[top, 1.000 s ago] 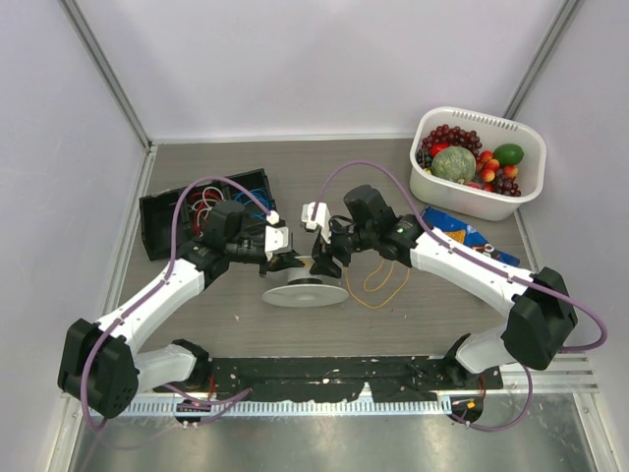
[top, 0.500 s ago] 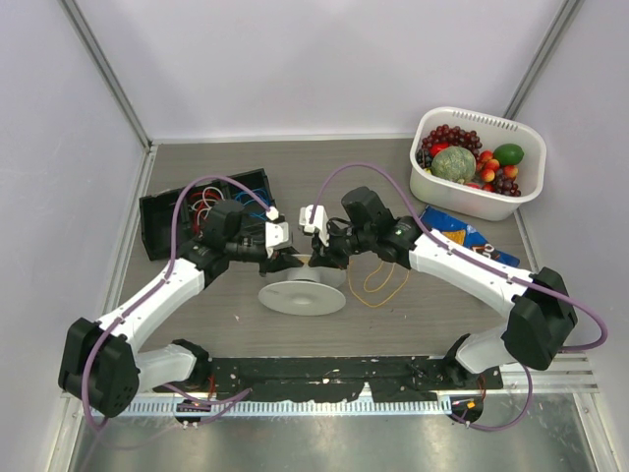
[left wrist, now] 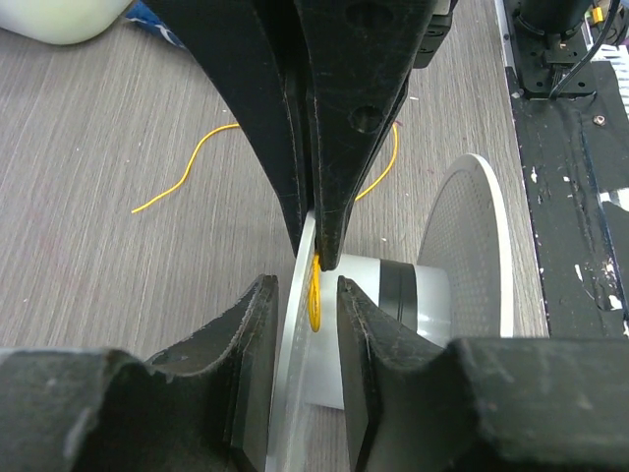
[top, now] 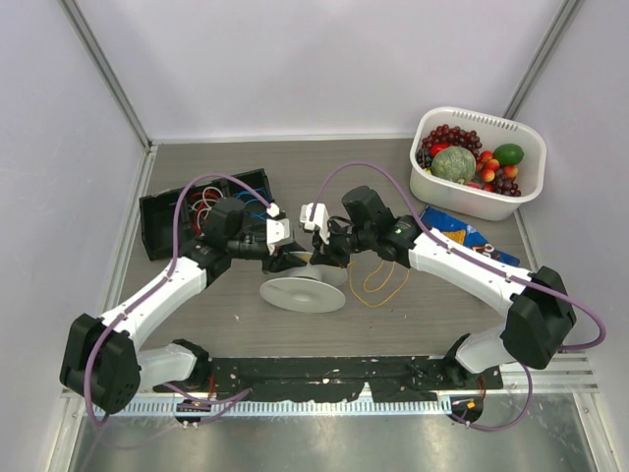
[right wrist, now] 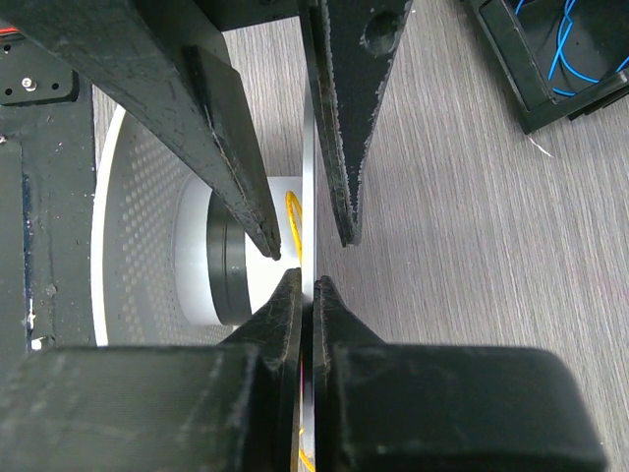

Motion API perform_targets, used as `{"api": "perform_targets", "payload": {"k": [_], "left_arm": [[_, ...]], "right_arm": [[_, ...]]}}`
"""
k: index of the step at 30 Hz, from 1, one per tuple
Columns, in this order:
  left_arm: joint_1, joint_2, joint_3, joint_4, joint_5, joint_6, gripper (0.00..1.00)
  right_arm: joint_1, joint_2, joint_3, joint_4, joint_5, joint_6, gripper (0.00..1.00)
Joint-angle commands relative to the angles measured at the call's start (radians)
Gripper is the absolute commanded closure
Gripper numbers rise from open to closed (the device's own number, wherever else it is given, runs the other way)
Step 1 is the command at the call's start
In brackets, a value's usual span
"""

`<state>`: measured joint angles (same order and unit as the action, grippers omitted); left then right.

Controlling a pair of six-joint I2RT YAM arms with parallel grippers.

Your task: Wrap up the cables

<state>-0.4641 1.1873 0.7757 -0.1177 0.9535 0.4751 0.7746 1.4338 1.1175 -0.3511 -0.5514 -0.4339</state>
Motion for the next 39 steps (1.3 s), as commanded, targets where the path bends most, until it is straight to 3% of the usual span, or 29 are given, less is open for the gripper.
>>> {"api": "perform_targets", "payload": {"k": [1, 14, 18, 22, 33, 35, 38, 39], "left_arm": [[-0.008, 0.009, 0.007, 0.044, 0.027, 0.014, 0.66], [-0.028, 0.038, 0.013, 0.055, -0.015, 0.023, 0.78], [-0.027, 0.051, 0.014, 0.056, -0.032, 0.019, 0.71], [-0.030, 0.060, 0.011, 0.053, -0.030, 0.019, 0.71], [-0.034, 0.067, 0.036, 0.052, -0.015, -0.021, 1.00], [-0.036, 0.060, 0.039, 0.043, -0.018, -0.035, 0.99], [-0.036, 0.038, 0.034, 0.010, -0.002, -0.009, 0.77], [-0.034, 0.031, 0.028, 0.010, -0.001, -0.007, 0.74]], "right_arm": [[-0.005, -0.007, 0.028, 0.072, -0.018, 0.012, 0.99], [-0.005, -0.001, 0.031, 0.073, -0.022, 0.015, 0.99], [-0.005, -0.003, 0.031, 0.072, -0.028, 0.012, 0.99], [-0.005, -0.003, 0.034, 0.069, -0.031, 0.009, 0.99], [-0.003, 0.000, 0.033, 0.075, -0.032, 0.012, 0.99], [-0.005, -0.001, 0.033, 0.075, -0.025, 0.012, 0.99], [-0.003, -0.001, 0.031, 0.075, -0.019, 0.009, 0.99], [-0.005, -0.003, 0.031, 0.074, -0.019, 0.007, 0.99]]}}
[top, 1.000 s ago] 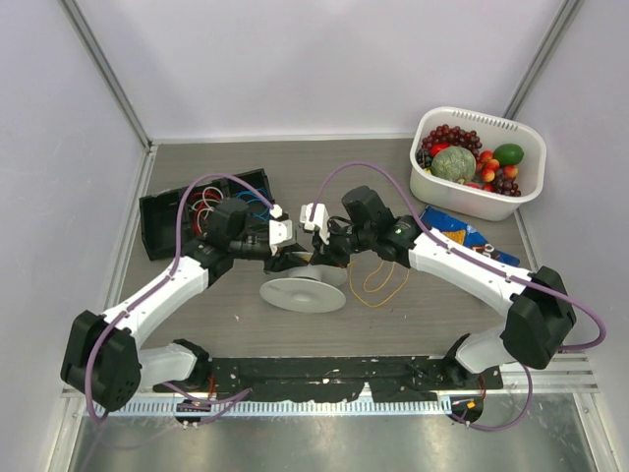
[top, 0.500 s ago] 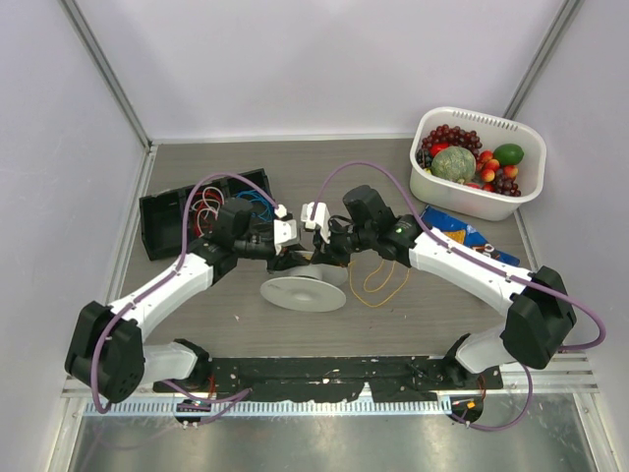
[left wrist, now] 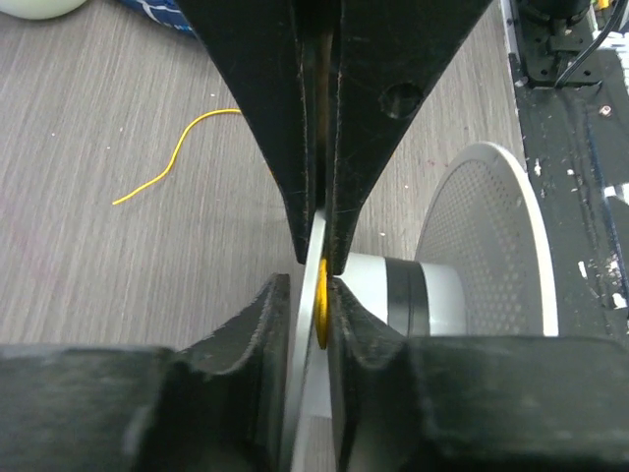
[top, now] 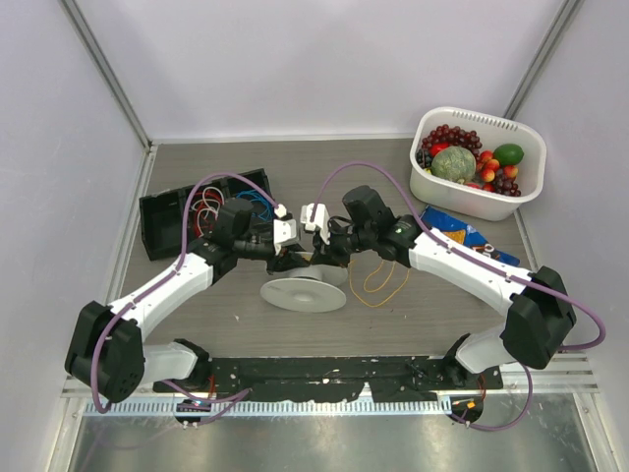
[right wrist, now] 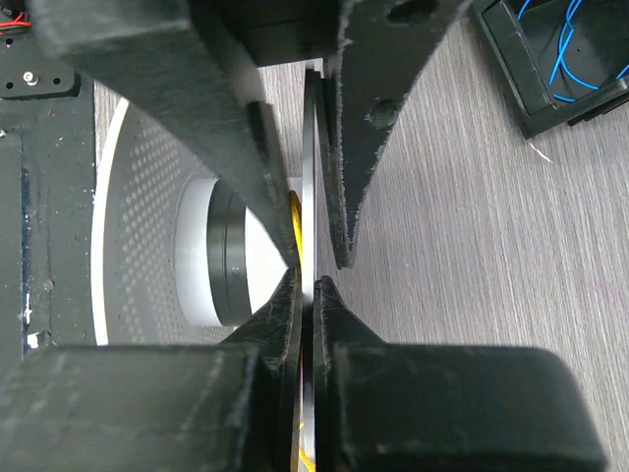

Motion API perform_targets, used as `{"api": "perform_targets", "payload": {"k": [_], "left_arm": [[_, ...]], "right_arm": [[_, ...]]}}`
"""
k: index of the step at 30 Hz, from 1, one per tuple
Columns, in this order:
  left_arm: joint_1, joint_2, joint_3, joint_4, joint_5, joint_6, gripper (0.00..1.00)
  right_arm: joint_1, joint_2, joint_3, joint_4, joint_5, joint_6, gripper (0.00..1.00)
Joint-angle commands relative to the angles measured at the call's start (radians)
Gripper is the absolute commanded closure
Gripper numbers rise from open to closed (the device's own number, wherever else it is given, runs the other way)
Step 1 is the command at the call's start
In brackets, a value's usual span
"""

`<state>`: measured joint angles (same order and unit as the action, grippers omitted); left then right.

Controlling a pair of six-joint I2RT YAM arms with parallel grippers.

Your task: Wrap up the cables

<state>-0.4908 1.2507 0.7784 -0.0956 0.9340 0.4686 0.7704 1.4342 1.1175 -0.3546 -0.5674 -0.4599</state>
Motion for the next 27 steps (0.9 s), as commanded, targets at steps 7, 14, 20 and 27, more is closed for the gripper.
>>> {"api": "perform_targets", "payload": {"k": [7, 14, 20, 27], "left_arm": [[-0.009, -0.036, 0.032, -0.001, 0.005, -0.001, 0.71], [-0.017, -0.030, 0.042, 0.019, -0.037, -0.022, 0.69], [-0.020, -0.030, 0.036, 0.046, -0.055, -0.070, 0.71], [-0.019, -0.045, -0.010, 0.154, -0.008, -0.123, 0.79]], "right_arm": [[0.001, -0.005, 0.027, 0.075, -0.006, 0.032, 0.99], [0.000, -0.003, 0.027, 0.080, -0.008, 0.038, 0.99], [0.001, -0.001, 0.025, 0.092, 0.006, 0.049, 0.99], [0.000, -0.011, 0.013, 0.111, 0.009, 0.066, 0.99]]}}
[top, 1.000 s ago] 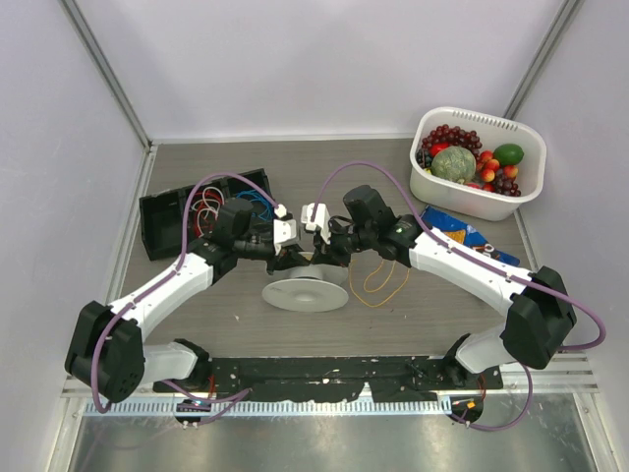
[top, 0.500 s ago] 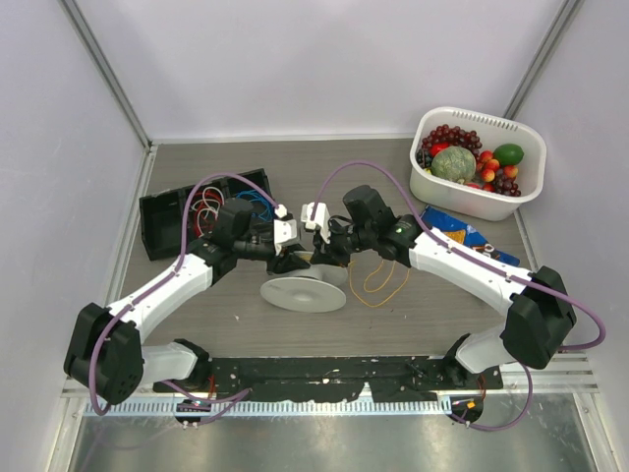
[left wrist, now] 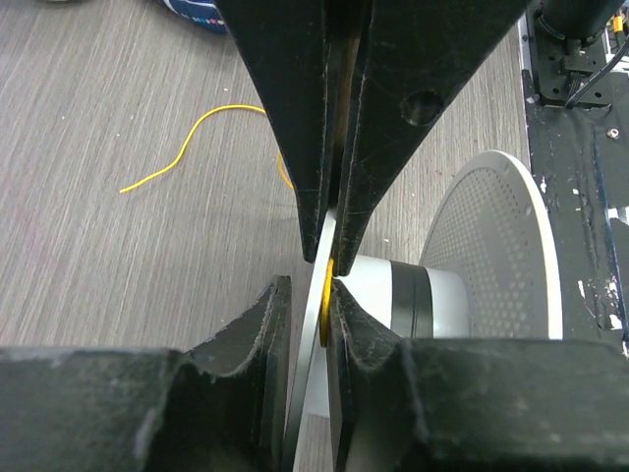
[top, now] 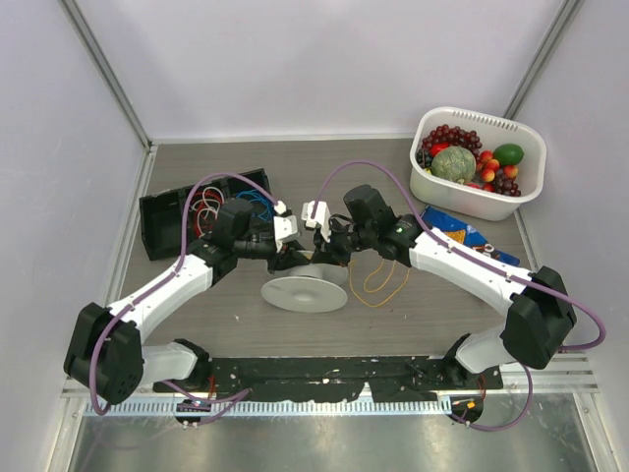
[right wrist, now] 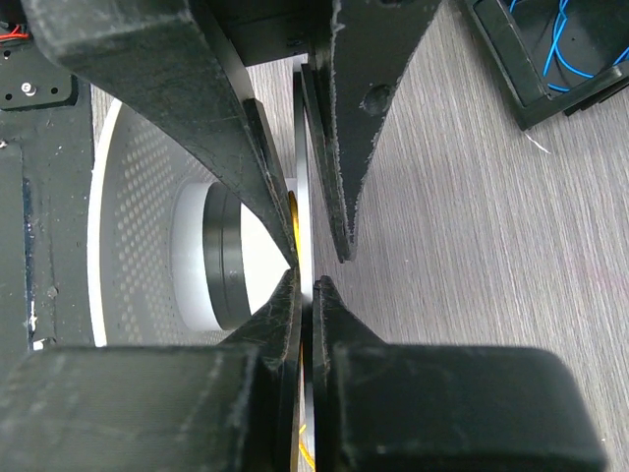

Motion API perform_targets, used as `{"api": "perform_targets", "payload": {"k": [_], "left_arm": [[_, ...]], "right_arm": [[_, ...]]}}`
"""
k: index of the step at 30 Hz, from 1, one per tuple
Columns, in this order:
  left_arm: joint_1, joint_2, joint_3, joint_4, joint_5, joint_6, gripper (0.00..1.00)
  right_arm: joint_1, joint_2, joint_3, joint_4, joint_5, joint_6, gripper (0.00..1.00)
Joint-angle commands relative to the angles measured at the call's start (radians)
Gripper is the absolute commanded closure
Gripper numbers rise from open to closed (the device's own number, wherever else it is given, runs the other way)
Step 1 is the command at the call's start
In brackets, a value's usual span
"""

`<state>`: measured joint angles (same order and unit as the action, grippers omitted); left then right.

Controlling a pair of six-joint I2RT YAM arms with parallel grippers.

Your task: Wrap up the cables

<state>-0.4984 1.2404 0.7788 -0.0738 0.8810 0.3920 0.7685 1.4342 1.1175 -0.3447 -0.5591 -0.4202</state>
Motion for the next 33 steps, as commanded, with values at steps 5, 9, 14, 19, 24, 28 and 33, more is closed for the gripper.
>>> {"api": "perform_targets", "payload": {"k": [5, 9, 14, 19, 24, 28, 33], "left_arm": [[-0.012, -0.030, -0.015, 0.151, 0.055, -0.042, 0.86], [-0.012, -0.038, -0.010, 0.146, 0.069, -0.045, 0.68], [-0.012, -0.035, -0.010, 0.147, 0.072, -0.053, 0.72], [-0.012, -0.033, -0.012, 0.147, 0.085, -0.051, 0.97], [-0.011, -0.047, -0.015, 0.135, 0.078, -0.054, 1.00], [0.014, -0.074, -0.015, 0.118, 0.082, -0.056, 1.00], [0.017, -0.098, 0.046, -0.027, 0.113, 0.064, 1.00]], "right_arm": [[0.002, -0.021, -0.002, 0.102, 0.002, 0.008, 1.00], [0.002, -0.023, -0.007, 0.102, 0.007, 0.008, 0.99], [0.003, -0.023, -0.005, 0.105, 0.008, 0.008, 0.99], [0.003, -0.024, -0.010, 0.104, 0.010, 0.005, 0.99], [-0.006, -0.027, 0.005, 0.075, 0.034, 0.023, 0.70], [-0.090, -0.067, 0.010, 0.030, -0.037, 0.041, 0.25], [-0.181, -0.159, -0.018, -0.049, -0.091, -0.054, 0.13]]}}
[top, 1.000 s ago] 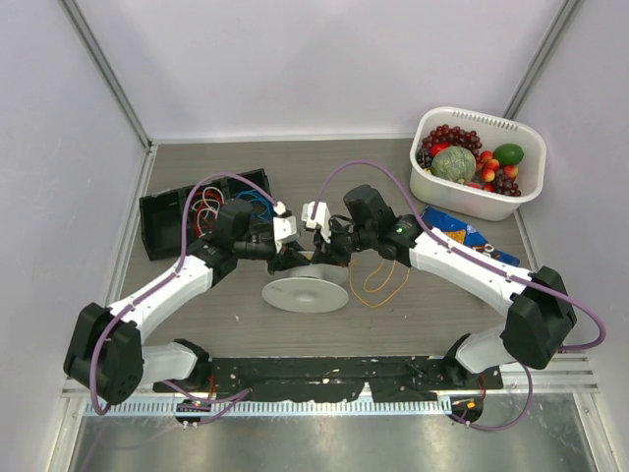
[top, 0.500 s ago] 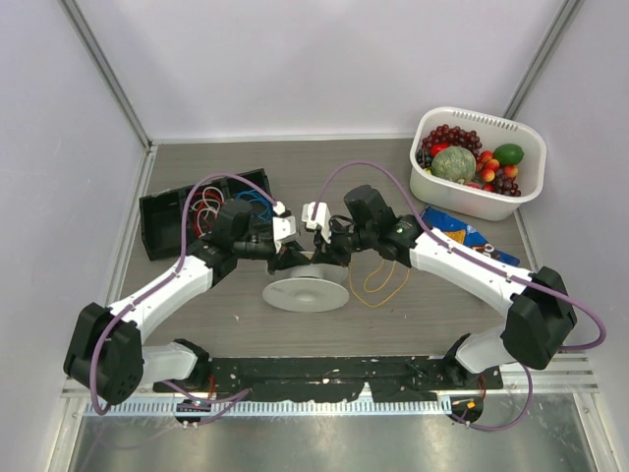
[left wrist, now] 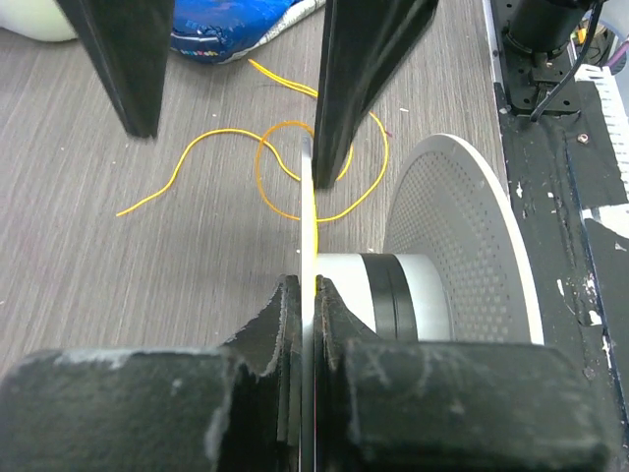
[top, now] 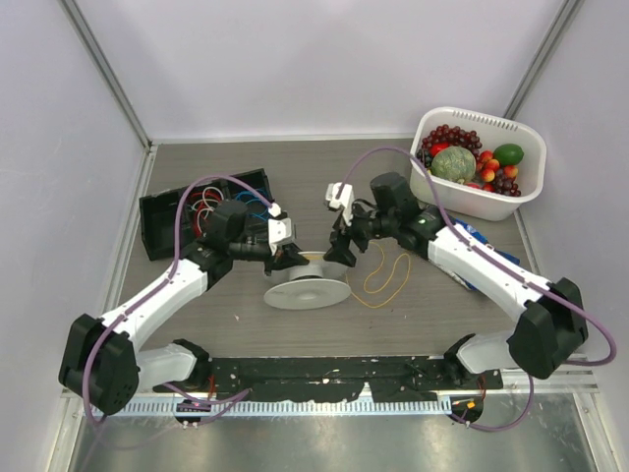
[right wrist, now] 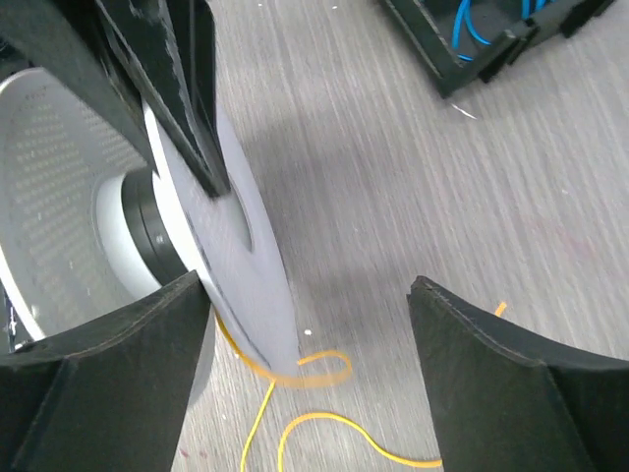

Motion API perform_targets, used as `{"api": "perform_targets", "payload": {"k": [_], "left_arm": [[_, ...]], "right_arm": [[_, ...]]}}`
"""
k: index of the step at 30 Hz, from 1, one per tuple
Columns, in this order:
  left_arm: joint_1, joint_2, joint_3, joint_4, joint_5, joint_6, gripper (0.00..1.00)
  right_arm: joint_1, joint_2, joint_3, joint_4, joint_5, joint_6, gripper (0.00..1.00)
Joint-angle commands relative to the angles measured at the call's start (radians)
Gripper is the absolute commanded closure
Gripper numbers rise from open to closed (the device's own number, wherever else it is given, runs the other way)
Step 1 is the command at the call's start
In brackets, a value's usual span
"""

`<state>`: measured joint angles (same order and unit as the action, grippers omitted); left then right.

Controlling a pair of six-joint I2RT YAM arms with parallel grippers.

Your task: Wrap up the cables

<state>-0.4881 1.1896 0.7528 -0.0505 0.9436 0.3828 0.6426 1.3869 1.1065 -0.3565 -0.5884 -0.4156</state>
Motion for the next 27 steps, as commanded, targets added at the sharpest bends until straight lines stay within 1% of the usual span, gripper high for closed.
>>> {"api": "perform_targets", "payload": {"k": [1, 3, 6, 9, 11, 15, 17, 20, 23, 25, 26, 27], "left_arm": [[0.006, -0.051, 0.088, -0.066, 0.041, 0.080, 1.00], [0.006, -0.056, 0.123, -0.101, 0.034, 0.093, 1.00], [0.006, -0.068, 0.166, -0.110, 0.003, 0.044, 1.00], [0.006, -0.082, 0.206, -0.140, 0.006, 0.028, 1.00], [0.006, -0.091, 0.223, -0.146, 0.014, 0.008, 1.00], [0.006, -0.102, 0.284, -0.205, 0.040, 0.024, 1.00], [0.008, -0.104, 0.321, -0.232, 0.043, 0.024, 1.00], [0.006, -0.107, 0.373, -0.249, 0.046, -0.007, 1.00], [0.008, -0.108, 0.410, -0.221, 0.043, -0.074, 1.00], [0.008, -0.110, 0.425, -0.183, 0.040, -0.119, 1.00], [0.008, -0.107, 0.433, -0.170, 0.034, -0.148, 1.00], [0.006, -0.102, 0.444, -0.158, 0.029, -0.172, 1.00]], "right_arm": [[-0.067, -0.124, -0.011, -0.079, -0.067, -0.118, 0.13], [-0.080, -0.164, -0.040, -0.116, -0.059, -0.178, 0.11], [-0.092, -0.236, -0.076, -0.151, -0.057, -0.238, 0.10], [-0.093, -0.291, -0.135, -0.148, -0.030, -0.275, 0.03], [-0.093, -0.322, -0.163, -0.137, -0.011, -0.282, 0.02], [-0.100, -0.374, -0.217, -0.116, -0.002, -0.319, 0.02], [-0.110, -0.400, -0.255, -0.073, 0.019, -0.330, 0.03], [-0.173, -0.430, -0.304, 0.026, -0.005, -0.273, 0.03], [-0.196, -0.456, -0.347, 0.092, -0.048, -0.198, 0.03], [-0.196, -0.479, -0.384, 0.180, -0.077, -0.088, 0.03], [-0.195, -0.488, -0.413, 0.250, -0.082, -0.060, 0.02], [-0.196, -0.502, -0.425, 0.284, -0.090, 0.008, 0.02]]}}
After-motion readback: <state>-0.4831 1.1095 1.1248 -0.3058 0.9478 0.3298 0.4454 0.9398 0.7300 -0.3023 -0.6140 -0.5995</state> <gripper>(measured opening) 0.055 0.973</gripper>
